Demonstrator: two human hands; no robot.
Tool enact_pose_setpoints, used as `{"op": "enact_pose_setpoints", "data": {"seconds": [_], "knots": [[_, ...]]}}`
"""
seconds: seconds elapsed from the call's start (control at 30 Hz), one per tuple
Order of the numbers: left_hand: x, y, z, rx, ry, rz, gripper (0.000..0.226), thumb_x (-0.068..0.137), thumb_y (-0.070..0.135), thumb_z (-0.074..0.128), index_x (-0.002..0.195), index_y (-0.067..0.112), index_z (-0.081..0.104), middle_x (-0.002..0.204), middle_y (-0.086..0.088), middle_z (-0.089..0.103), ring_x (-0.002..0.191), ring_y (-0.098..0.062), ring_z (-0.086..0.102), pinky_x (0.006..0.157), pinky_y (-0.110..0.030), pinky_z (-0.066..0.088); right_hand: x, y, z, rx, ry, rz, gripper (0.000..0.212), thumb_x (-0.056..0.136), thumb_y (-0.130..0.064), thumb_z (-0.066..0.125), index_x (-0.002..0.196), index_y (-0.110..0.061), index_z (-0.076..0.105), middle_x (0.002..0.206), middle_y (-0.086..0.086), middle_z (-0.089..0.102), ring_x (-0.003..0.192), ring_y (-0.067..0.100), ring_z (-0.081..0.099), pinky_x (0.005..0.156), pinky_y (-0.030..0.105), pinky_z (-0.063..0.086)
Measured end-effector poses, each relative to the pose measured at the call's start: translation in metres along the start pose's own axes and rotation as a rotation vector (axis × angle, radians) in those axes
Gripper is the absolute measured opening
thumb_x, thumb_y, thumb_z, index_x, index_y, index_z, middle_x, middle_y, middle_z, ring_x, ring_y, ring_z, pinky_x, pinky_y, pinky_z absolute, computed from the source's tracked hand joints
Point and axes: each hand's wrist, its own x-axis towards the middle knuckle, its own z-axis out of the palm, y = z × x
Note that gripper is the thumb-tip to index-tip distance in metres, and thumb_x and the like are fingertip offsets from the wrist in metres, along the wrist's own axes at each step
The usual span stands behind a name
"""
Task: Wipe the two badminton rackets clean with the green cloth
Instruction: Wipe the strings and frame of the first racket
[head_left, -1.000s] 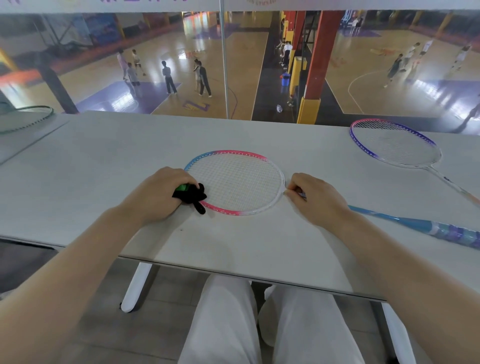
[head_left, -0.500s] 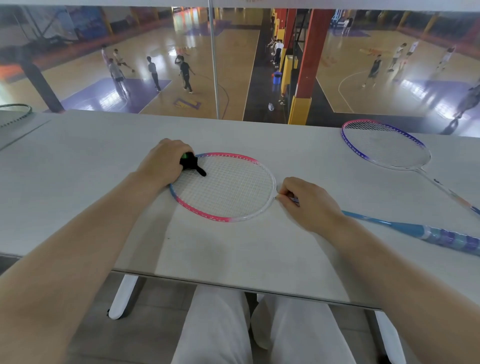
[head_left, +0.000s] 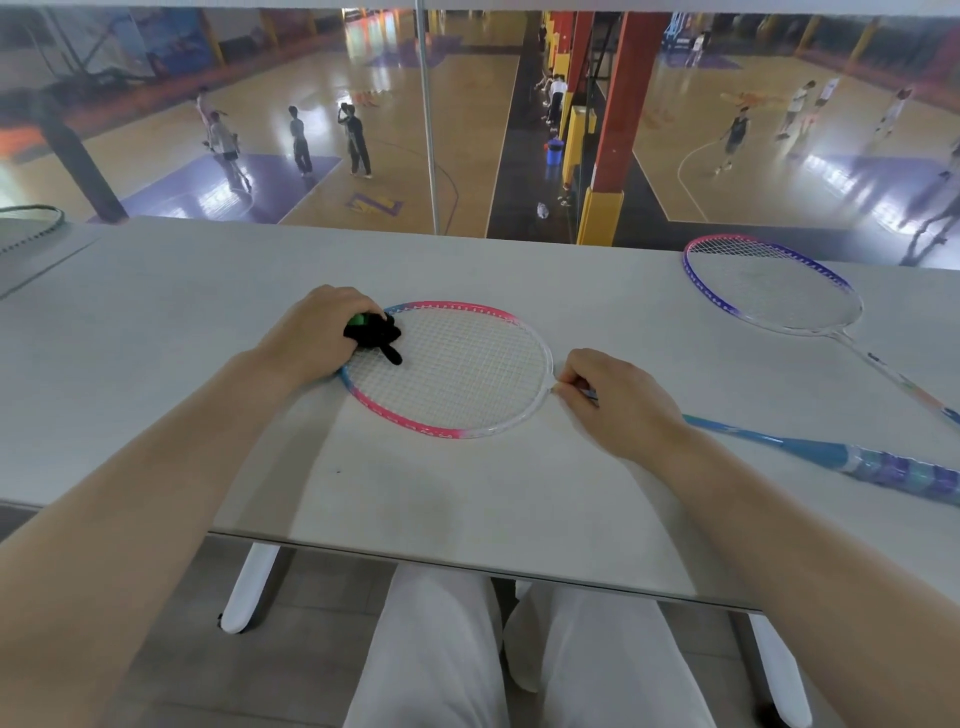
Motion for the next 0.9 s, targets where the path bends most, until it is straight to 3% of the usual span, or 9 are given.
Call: {"op": "enact_pose_setpoints", "data": {"seconds": [0.27, 0.53, 0.63, 0.77, 0.9], "knots": [[-0.050, 0.011, -0.011, -0.063, 0.014, -0.067, 0.037, 0.074, -0.009, 0.060, 0.102, 0.013, 0.071, 0.100, -0.005, 0.069, 0.095, -0.026, 0.058, 0.085, -0.032, 0.043, 0.000, -0.001, 0.000, 0.007, -0.002, 0.011, 0.017, 0.097, -0.031, 0.055, 0.086, -0.019, 0.052, 0.082, -0.010, 0.054, 0.074, 0.014, 0.049, 0.063, 0.028, 0.032], [-0.085, 0.040, -0.010, -0.165, 0.017, -0.123, 0.041, 0.079, -0.005, 0.062, 0.106, 0.025, 0.069, 0.098, 0.013, 0.059, 0.096, -0.011, 0.049, 0.084, -0.025, 0.035, -0.002, -0.003, 0.000, 0.017, 0.004, 0.016, 0.016, 0.096, -0.030, 0.056, 0.086, -0.018, 0.054, 0.082, -0.008, 0.056, 0.075, 0.017, 0.050, 0.064, 0.030, 0.036], [-0.092, 0.053, -0.007, -0.169, -0.001, -0.098, 0.044, 0.078, -0.005, 0.060, 0.107, 0.027, 0.068, 0.099, 0.015, 0.059, 0.096, -0.011, 0.048, 0.084, -0.024, 0.035, -0.002, -0.003, -0.001, 0.012, 0.002, 0.013, 0.016, 0.096, -0.030, 0.055, 0.085, -0.018, 0.053, 0.082, -0.007, 0.056, 0.076, 0.019, 0.051, 0.067, 0.033, 0.043], [-0.101, 0.074, -0.001, -0.208, 0.015, -0.027, 0.037, 0.081, 0.000, 0.061, 0.106, 0.027, 0.068, 0.096, 0.021, 0.058, 0.093, -0.008, 0.047, 0.082, -0.011, 0.033, -0.001, -0.003, -0.001, -0.001, -0.001, 0.017, 0.017, 0.096, -0.031, 0.055, 0.084, -0.019, 0.052, 0.081, -0.007, 0.057, 0.076, 0.019, 0.052, 0.068, 0.035, 0.045], [-0.104, 0.087, 0.004, -0.205, 0.028, 0.081, 0.027, 0.082, 0.014, 0.054, 0.102, 0.028, 0.067, 0.094, 0.019, 0.061, 0.090, -0.006, 0.051, 0.087, -0.016, 0.037, -0.001, -0.003, -0.002, -0.004, -0.005, 0.010, 0.016, 0.096, -0.030, 0.055, 0.085, -0.018, 0.053, 0.082, -0.007, 0.057, 0.077, 0.018, 0.052, 0.067, 0.034, 0.044]]}}
